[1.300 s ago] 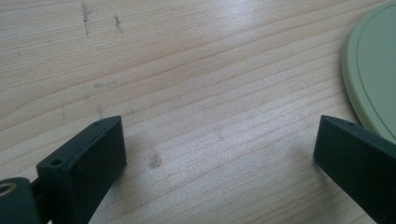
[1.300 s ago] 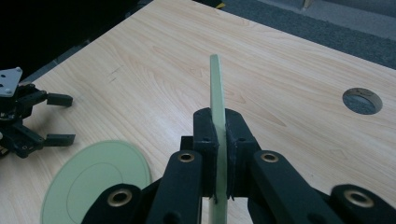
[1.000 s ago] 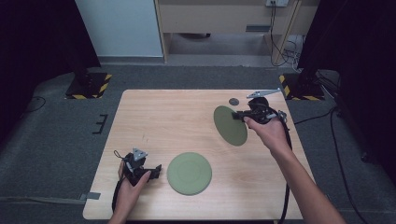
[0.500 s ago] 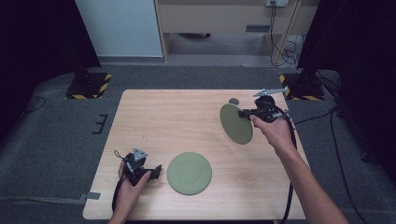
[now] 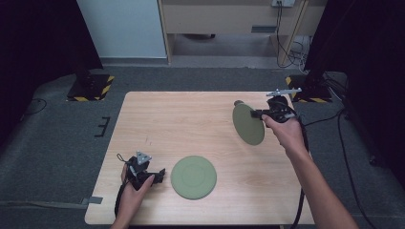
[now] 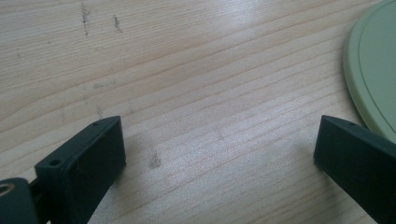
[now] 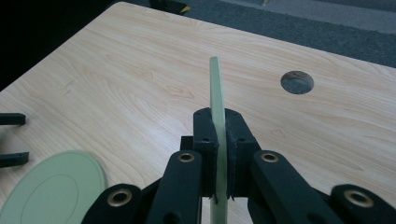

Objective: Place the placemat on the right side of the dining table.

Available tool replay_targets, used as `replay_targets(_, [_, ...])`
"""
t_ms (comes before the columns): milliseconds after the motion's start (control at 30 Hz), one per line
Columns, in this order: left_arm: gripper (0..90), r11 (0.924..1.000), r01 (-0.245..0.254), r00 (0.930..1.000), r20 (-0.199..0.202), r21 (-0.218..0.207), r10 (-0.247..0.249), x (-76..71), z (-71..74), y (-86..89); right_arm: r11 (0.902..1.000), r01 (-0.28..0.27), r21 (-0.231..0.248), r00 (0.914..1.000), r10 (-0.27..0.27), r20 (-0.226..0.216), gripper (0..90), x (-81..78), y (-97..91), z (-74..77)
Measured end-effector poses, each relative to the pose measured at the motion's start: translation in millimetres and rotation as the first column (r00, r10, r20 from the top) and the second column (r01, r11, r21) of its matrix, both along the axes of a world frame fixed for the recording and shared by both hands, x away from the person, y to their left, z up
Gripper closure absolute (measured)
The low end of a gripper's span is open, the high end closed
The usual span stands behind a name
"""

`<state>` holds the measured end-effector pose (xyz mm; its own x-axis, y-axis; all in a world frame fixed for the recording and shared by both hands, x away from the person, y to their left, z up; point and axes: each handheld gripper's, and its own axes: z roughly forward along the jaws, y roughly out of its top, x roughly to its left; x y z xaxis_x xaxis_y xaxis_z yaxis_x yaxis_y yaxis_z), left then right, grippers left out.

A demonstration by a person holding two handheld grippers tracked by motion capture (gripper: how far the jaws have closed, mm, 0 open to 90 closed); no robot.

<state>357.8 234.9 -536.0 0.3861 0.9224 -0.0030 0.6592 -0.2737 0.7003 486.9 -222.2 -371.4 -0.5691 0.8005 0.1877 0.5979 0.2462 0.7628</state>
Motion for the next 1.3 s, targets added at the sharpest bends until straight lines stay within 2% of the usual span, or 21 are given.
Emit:
replay_targets(800, [1.1, 1.0, 0.0, 1.0, 0.0, -0.001, 0.0, 0.0, -0.2, -0.3, 0.9956, 0.093, -0.012, 0.9957, -0.093, 0.001, 85.7, 7.8, -30.1, -9.1])
replay_targets(1100, [1.0, 1.0, 0.0, 1.0, 0.0, 0.0, 0.0, 0.1, -0.2, -0.3, 0.9933, 0.113, -0.023, 0.9936, -0.113, 0.005, 85.6, 11.9, -25.9, -14.8])
replay_targets(1300, [1.0, 1.0, 0.0, 1.0, 0.0, 0.0, 0.0, 0.0, -0.2, -0.3, 0.992, 0.125, -0.018, 0.9921, -0.125, -0.012, 85.6, 15.5, -21.6, -26.7])
